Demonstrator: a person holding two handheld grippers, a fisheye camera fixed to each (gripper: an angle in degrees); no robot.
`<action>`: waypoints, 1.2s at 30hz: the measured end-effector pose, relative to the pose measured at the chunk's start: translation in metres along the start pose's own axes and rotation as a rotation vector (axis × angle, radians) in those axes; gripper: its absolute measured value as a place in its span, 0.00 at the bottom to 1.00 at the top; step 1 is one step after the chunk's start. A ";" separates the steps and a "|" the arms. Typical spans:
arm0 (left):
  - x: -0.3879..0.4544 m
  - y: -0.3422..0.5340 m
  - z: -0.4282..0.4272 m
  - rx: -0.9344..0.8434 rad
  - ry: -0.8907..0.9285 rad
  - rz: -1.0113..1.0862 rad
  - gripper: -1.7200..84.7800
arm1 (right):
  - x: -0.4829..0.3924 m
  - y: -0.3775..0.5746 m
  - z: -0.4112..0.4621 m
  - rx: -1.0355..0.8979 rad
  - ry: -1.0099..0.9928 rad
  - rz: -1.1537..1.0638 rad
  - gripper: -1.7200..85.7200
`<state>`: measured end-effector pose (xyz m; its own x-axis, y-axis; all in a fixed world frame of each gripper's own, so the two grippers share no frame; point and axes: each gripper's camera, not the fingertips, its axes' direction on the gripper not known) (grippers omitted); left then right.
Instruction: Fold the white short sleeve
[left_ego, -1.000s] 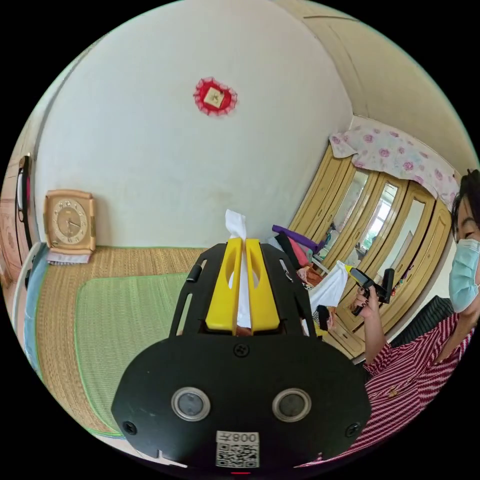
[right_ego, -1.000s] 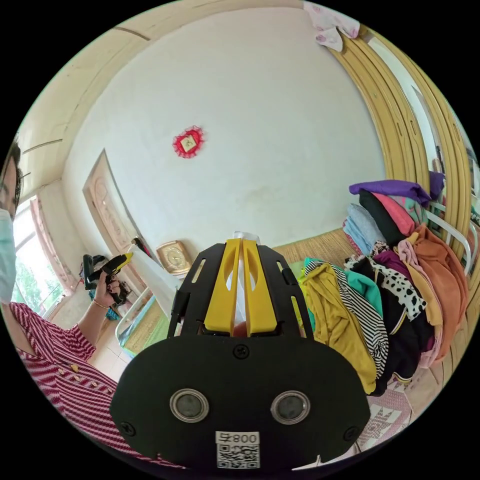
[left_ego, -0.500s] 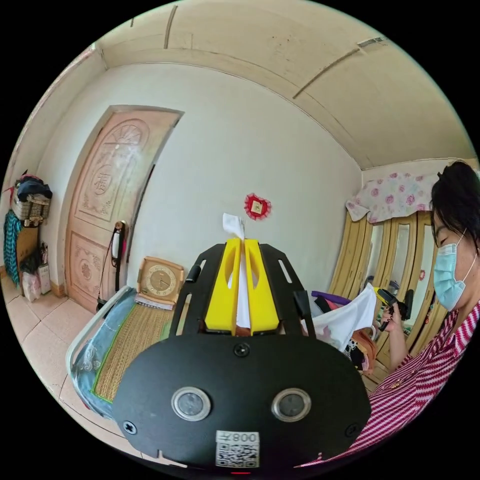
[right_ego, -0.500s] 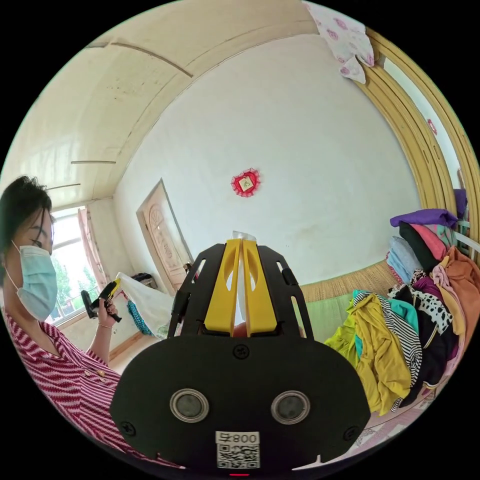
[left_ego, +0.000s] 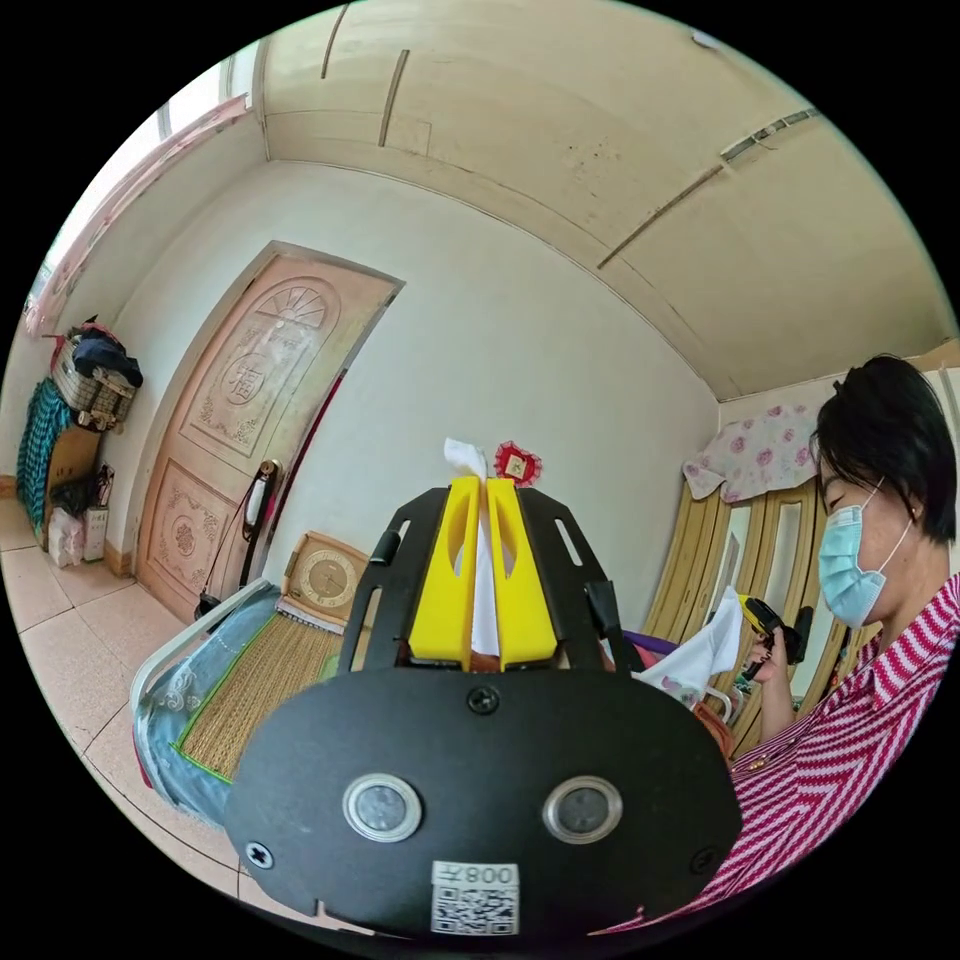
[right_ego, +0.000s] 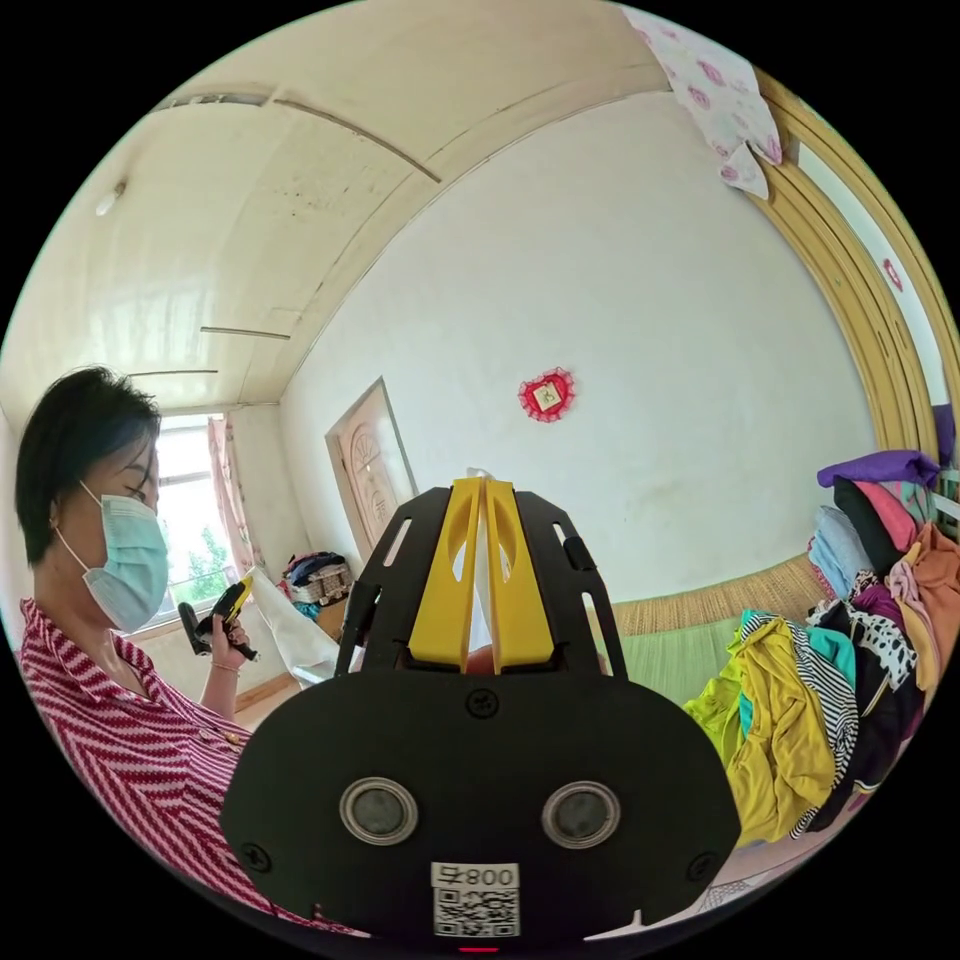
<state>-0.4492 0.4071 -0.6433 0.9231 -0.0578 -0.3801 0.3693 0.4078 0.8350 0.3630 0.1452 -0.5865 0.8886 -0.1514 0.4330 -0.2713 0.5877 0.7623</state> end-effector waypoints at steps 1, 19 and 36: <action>0.002 -0.003 -0.011 0.009 0.005 -0.002 0.03 | -0.002 0.000 -0.002 0.002 -0.001 -0.003 0.02; 0.009 -0.047 -0.120 0.084 0.055 0.000 0.03 | -0.052 0.002 -0.045 0.054 -0.035 -0.075 0.02; -0.020 -0.055 -0.050 0.018 0.021 -0.006 0.03 | -0.031 0.017 0.025 0.021 0.008 -0.066 0.02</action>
<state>-0.4929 0.4310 -0.7016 0.9185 -0.0406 -0.3933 0.3769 0.3909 0.8397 0.3214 0.1406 -0.5749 0.9079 -0.1827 0.3772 -0.2193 0.5600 0.7990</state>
